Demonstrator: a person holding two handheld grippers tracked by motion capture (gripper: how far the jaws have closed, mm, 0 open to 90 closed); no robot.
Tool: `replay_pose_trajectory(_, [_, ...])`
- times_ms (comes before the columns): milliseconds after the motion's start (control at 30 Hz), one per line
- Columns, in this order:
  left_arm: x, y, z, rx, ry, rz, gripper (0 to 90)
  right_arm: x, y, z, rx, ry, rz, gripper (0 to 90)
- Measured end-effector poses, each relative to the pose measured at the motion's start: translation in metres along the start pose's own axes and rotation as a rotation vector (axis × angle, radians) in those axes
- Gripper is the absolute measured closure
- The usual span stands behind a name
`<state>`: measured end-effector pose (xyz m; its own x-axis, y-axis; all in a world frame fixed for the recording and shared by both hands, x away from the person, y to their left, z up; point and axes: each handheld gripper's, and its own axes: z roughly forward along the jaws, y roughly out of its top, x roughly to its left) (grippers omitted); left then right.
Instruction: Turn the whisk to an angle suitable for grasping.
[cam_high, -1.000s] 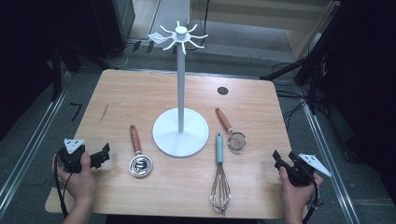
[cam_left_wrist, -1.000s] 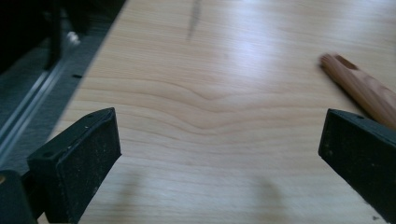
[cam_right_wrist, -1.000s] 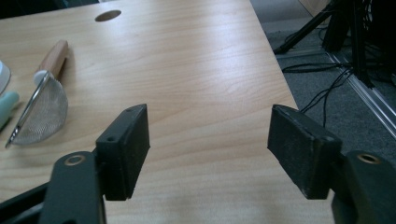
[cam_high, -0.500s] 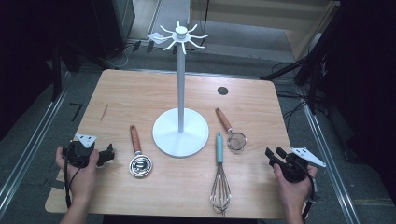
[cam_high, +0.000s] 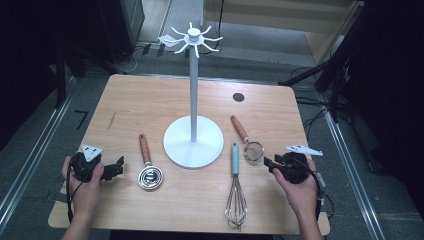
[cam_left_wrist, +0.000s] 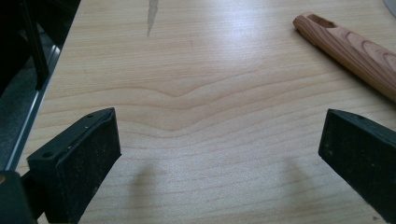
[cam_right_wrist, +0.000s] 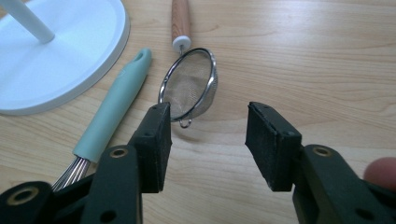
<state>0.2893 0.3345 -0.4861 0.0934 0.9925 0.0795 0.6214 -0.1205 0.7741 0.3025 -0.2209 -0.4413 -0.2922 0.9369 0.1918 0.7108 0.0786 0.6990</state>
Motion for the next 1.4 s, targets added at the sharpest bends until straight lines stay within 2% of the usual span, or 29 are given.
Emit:
replay_pose_trajectory(100, [0.000, 0.000, 0.001, 0.004, -0.003, 0.003, 0.0, 0.006, 0.004, 0.001, 0.011, 0.023, 0.012, 58.0])
replay_pose_trajectory(167, [0.000, 0.000, 0.000, 0.003, -0.006, 0.001, 0.0, 0.013, 0.010, 0.001, 0.057, 0.052, 0.041, 54.8])
replay_pose_trajectory(233, [0.001, 0.000, 0.000, -0.002, -0.010, 0.000, 0.0, 0.022, 0.016, 0.001, 0.097, 0.053, 0.040, 51.5])
replay_pose_trajectory(267, [0.001, 0.000, 0.000, -0.001, -0.009, 0.001, 0.0, 0.022, 0.016, 0.001, 0.097, 0.053, 0.040, 51.5])
replay_pose_trajectory(400, [0.002, 0.001, 0.001, 0.000, -0.016, 0.000, 0.0, 0.035, 0.021, 0.003, 0.153, 0.041, 0.043, 50.9])
replay_pose_trajectory(533, [0.001, 0.001, 0.002, 0.012, -0.017, 0.012, 0.0, 0.043, 0.025, 0.004, 0.190, 0.031, 0.056, 52.8])
replay_pose_trajectory(733, [-0.001, 0.002, 0.003, 0.024, -0.025, 0.023, 0.0, 0.058, 0.028, 0.005, 0.225, 0.038, 0.035, 52.8])
replay_pose_trajectory(1000, [-0.003, 0.004, 0.005, 0.028, -0.036, 0.042, 0.0, 0.069, 0.031, 0.018, 0.304, 0.047, 0.048, 54.6])
replay_pose_trajectory(1133, [-0.004, 0.004, 0.005, 0.029, -0.035, 0.045, 0.0, 0.071, 0.032, 0.024, 0.326, 0.055, 0.062, 55.5])
replay_pose_trajectory(1400, [-0.005, 0.004, 0.006, 0.030, -0.031, 0.047, 0.0, 0.078, 0.036, 0.042, 0.395, 0.039, 0.088, 57.2])
